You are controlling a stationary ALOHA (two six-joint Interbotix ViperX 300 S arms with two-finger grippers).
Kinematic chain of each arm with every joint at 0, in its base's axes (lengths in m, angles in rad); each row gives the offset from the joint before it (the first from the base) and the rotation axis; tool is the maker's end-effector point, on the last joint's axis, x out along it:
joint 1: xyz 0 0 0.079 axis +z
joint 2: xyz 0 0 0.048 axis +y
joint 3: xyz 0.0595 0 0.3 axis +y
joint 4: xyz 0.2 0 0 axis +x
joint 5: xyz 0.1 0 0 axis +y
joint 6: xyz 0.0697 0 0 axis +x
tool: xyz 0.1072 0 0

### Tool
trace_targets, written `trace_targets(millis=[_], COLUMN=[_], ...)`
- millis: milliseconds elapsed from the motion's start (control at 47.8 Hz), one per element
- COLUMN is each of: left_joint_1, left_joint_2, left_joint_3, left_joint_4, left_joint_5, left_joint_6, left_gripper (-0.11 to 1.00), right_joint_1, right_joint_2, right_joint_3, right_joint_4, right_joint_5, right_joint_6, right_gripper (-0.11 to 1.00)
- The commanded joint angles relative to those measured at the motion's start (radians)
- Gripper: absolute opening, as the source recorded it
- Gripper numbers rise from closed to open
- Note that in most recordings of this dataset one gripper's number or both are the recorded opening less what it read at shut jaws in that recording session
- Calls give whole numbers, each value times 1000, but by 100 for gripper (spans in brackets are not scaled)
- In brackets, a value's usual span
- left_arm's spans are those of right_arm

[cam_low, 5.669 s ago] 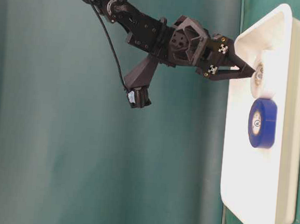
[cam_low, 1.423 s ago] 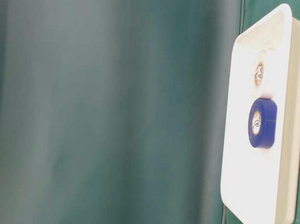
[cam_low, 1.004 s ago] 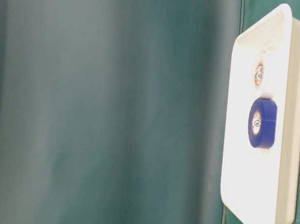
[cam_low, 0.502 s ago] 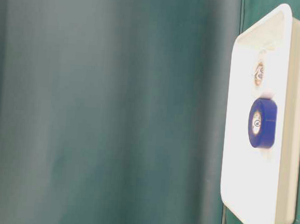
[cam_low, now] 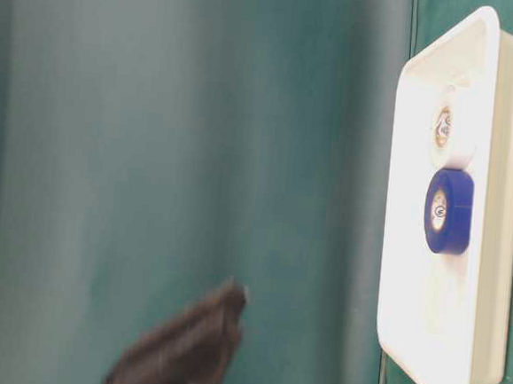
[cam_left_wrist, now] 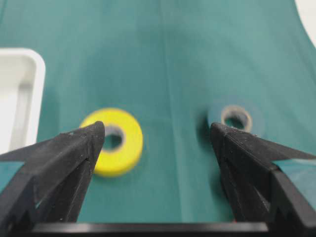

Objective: Pick up the tape from a random location and place it into the white case.
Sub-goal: 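Move the left gripper over the yellow tape roll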

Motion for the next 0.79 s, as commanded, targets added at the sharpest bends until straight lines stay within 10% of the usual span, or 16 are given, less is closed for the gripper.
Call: trace_targets(millis=[0,774], left_joint_1=[15,52], left_joint_2=[44,281], left_joint_3=[-89,-408], left_joint_4=[2,2], left_joint_5=[-3,155], left_joint_6=[3,14], left_gripper=[90,90], right_joint_1=[3,2], right_joint_2=[5,6], right_joint_3=[-31,-52], right_joint_4=[0,-6], right_joint_5=[-3,69], right_joint_6=[0,-3], right_gripper=[87,87])
